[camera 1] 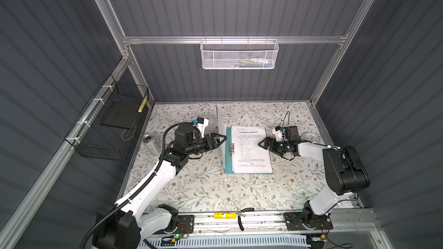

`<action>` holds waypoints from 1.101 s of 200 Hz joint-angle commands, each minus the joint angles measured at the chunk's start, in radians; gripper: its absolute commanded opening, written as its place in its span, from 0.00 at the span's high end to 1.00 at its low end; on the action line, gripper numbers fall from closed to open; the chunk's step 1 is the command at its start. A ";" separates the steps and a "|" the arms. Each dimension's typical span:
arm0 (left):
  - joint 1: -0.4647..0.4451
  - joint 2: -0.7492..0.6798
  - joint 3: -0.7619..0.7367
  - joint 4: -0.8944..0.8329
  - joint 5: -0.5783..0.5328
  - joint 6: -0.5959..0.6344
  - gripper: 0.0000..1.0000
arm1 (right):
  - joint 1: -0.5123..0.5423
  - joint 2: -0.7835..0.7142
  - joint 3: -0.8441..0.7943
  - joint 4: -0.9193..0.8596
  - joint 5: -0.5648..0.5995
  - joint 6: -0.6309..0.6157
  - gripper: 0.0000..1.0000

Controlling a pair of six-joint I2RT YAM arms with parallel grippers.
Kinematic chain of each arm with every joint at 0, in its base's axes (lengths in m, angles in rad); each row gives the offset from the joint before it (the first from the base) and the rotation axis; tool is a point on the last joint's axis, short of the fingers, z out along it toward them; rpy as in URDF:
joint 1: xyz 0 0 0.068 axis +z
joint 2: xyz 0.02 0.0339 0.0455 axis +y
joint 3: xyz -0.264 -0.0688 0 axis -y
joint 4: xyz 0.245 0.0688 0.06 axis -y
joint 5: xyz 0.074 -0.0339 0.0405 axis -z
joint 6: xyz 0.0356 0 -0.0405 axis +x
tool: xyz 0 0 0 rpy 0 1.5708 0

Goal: Put the files into the folder
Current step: 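Swing the teal cover up and over onto the sheets with the left gripper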

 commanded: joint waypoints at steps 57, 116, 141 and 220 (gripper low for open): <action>-0.208 0.326 0.276 0.111 -0.033 0.028 0.33 | -0.034 -0.055 -0.081 -0.030 0.073 0.057 0.03; -0.249 0.472 0.364 0.136 -0.015 0.028 0.33 | -0.139 -0.268 -0.195 -0.016 0.193 0.119 0.03; -0.249 0.485 0.371 0.123 -0.015 0.047 0.33 | -0.144 -0.305 -0.206 -0.028 0.243 0.111 0.02; -0.233 0.426 0.337 -0.068 -0.207 0.233 0.30 | -0.095 -0.208 -0.160 -0.028 0.155 0.093 0.05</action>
